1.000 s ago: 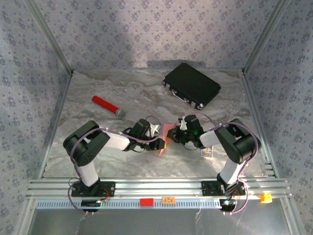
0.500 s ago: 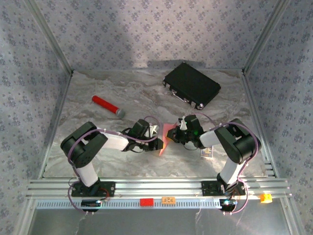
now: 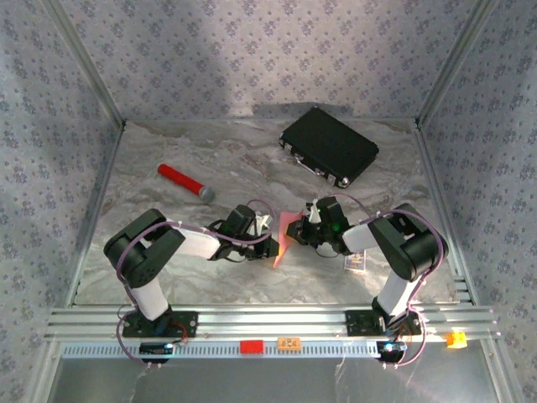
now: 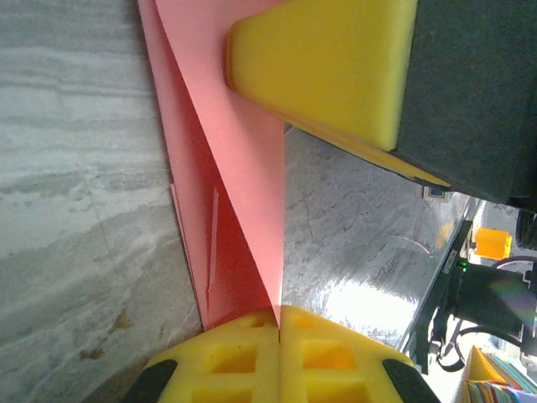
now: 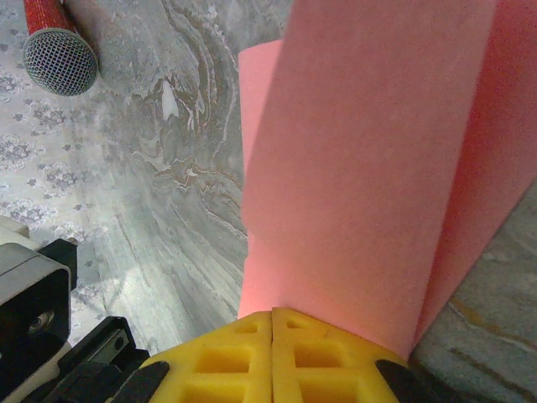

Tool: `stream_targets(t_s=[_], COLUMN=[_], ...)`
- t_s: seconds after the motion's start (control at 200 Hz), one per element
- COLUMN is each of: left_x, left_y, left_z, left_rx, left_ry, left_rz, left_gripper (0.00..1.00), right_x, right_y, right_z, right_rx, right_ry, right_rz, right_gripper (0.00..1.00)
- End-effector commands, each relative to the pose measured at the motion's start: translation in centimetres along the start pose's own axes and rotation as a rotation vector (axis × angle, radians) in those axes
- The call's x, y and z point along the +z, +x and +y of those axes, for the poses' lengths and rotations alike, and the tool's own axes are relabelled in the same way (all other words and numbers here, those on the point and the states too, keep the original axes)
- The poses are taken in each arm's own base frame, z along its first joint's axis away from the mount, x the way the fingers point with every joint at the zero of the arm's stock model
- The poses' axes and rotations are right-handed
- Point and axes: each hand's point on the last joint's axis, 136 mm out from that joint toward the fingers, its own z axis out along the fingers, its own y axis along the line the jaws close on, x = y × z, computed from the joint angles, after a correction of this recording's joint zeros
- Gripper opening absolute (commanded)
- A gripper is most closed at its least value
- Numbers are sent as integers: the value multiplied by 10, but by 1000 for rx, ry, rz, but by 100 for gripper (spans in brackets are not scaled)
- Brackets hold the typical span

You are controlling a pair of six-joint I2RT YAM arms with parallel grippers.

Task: Fold a paper plane with a square sheet of paper (pick it up from the middle)
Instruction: Fold the wing for the fifth time at the center of the table.

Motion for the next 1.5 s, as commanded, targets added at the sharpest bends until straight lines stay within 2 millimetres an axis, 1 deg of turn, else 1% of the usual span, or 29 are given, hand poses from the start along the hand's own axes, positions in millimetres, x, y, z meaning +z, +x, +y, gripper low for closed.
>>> stream_targets(t_s=[0.0,0.07,0.295,0.43,0.565,0.69,0.805,0.999,1.129,1.244,1.389,1.454,1.494], left_x=[1,3,4,6,5,2,-1,-7,-15,-30,-44,-43,-41], left_y=[24,28,40,46,54,56,55,50,44,29,6,-1,-7], left_z=[7,12,18,19,25,22,15,1,-3,-7,-23,-29,-32], left_rx=[-23,-32,-41,-41,-41,-32,-18,13,32,60,86,90,90], left_ry=[11,-1,-2,-1,-30,-25,-9,19,-2,-40,-28,-11,4], left_rz=[100,120,158,183,209,205,203,175,128,34,-48,-51,-49], left_gripper=[0,0,1,1,3,5,7,11,20,27,28,28,25], right_x=[1,1,0,0,-1,0,0,0,0,1,1,1,1], right_y=[13,13,15,16,16,17,17,17,17,17,16,17,17], right_z=[-47,-48,-51,-53,-55,-56,-56,-57,-55,-54,-52,-53,-52], right_rx=[71,72,72,70,70,70,70,70,66,63,61,62,61], right_ry=[169,177,198,210,224,229,234,238,232,226,219,220,219], right_rz=[17,16,18,19,19,18,17,18,20,21,19,21,22], right_gripper=[9,8,8,8,8,8,7,7,7,7,7,7,7])
